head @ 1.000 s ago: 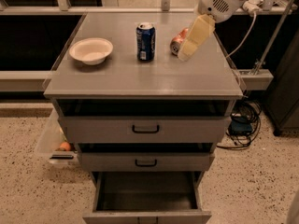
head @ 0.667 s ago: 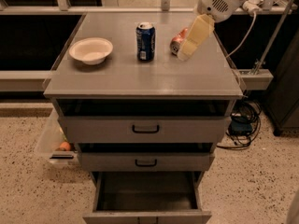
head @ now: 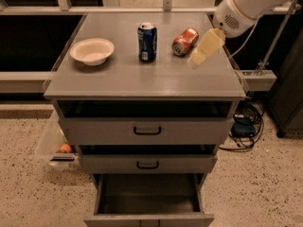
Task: Place pepsi can into bottom drawer
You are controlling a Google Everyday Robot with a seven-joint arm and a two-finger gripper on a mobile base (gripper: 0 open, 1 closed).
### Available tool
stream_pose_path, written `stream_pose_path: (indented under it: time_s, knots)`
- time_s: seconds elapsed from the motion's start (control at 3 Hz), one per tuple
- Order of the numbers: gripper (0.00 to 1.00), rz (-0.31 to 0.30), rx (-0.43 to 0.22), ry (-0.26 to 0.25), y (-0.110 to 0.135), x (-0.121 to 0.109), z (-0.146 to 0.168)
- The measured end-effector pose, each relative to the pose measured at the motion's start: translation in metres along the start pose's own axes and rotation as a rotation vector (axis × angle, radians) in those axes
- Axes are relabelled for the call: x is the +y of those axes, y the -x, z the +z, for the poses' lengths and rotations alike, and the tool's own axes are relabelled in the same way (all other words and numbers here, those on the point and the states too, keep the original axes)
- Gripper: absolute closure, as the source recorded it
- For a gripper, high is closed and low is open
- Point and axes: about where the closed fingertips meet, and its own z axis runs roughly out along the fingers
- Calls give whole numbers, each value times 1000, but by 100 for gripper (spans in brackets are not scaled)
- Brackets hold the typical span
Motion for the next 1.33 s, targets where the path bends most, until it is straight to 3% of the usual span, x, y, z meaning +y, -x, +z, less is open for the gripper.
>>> stream_pose_path:
  time_s: [0.33, 0.67, 1.33]
  knots:
    - [0, 146, -29, -101, -24, -36, 31]
    - [0, 226, -81, -147, -24, -74, 67]
    - [0, 224, -103, -149, -19, -82, 78]
